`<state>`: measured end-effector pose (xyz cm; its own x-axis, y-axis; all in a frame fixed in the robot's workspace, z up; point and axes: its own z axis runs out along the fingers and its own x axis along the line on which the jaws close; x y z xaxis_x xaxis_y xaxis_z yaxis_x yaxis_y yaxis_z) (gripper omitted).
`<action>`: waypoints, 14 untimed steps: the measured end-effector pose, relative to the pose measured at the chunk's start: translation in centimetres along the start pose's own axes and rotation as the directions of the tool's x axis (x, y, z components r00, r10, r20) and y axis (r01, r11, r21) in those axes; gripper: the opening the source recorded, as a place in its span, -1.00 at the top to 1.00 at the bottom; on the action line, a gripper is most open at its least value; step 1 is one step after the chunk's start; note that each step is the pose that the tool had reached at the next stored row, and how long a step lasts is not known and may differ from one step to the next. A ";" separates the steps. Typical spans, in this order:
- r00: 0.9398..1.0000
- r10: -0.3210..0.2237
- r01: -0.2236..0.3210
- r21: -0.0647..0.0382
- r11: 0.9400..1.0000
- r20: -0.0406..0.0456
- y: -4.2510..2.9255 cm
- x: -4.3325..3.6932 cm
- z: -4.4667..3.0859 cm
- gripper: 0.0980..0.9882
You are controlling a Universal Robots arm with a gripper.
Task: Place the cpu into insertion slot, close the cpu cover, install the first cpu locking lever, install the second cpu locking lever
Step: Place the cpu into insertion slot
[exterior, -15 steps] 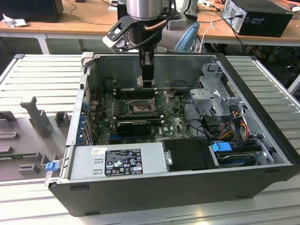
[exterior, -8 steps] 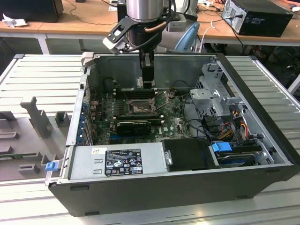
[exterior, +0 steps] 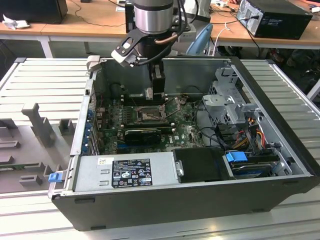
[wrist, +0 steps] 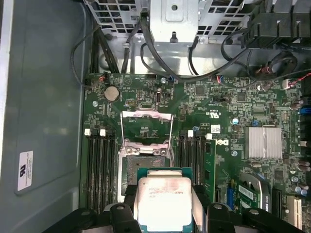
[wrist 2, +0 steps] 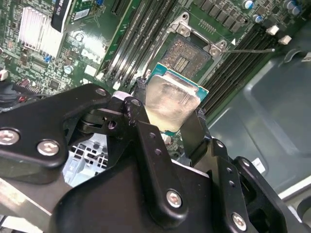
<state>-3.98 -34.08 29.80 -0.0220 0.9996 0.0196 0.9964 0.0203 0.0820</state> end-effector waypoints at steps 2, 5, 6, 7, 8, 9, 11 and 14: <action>1.000 -0.001 0.001 0.000 1.000 0.000 -0.03 -0.01 0.37 0.03; 1.000 -0.001 0.001 0.000 1.000 0.000 -0.05 -0.01 0.65 0.03; 1.000 -0.001 0.001 0.000 1.000 0.000 -0.05 -0.01 0.69 0.03; 1.000 -0.001 0.001 0.000 1.000 0.000 -0.06 -0.01 0.75 0.03; 1.000 -0.001 0.001 0.000 1.000 0.000 -0.07 -0.02 0.85 0.03; 1.000 -0.001 0.001 0.000 1.000 0.000 -0.08 -0.02 1.00 0.03; 1.000 -0.001 0.001 0.000 1.000 0.000 -0.11 -0.03 1.43 0.03; 1.000 -0.001 0.001 0.000 1.000 0.000 -0.17 -0.04 2.05 0.03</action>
<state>-3.98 -34.08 27.74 -0.0228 0.9995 0.0197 0.9964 0.0211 0.0820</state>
